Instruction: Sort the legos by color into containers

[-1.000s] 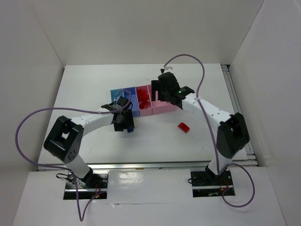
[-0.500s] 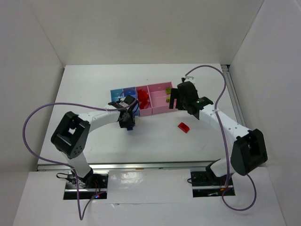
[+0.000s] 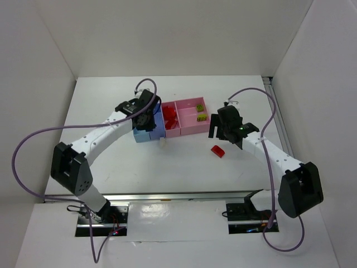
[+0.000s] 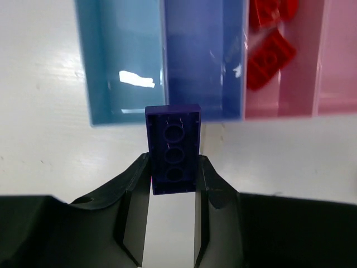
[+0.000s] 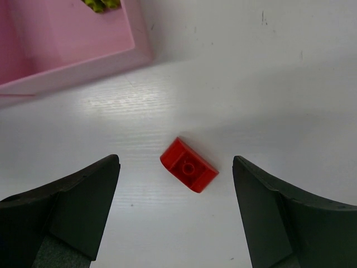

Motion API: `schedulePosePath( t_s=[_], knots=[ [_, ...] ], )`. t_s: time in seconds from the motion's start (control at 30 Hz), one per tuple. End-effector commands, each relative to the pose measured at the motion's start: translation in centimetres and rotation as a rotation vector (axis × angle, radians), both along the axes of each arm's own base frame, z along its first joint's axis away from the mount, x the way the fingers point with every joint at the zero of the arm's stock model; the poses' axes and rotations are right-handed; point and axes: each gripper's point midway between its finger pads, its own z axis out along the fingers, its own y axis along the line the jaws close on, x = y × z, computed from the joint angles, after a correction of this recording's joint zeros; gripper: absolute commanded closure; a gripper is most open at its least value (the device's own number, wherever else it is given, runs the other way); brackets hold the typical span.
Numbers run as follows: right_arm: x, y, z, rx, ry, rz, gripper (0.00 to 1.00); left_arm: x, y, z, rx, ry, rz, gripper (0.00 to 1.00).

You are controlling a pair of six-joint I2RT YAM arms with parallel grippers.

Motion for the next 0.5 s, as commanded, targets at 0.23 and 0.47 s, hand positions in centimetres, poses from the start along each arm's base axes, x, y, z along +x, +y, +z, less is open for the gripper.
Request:
schedulePosePath(
  t_s=[0.23,0.47],
  knots=[
    [-2.8,-0.4,-0.2,0.011,0.042,0.083,0.10,6.0,4.5,-3.6,0.125,0.101,0.097,0.97],
    [-3.8,-0.2,-4.7,-0.043,0.218,0.100,0.06,6.9,5.5,-4.4,0.104,0.120,0.124,0.72]
  ],
)
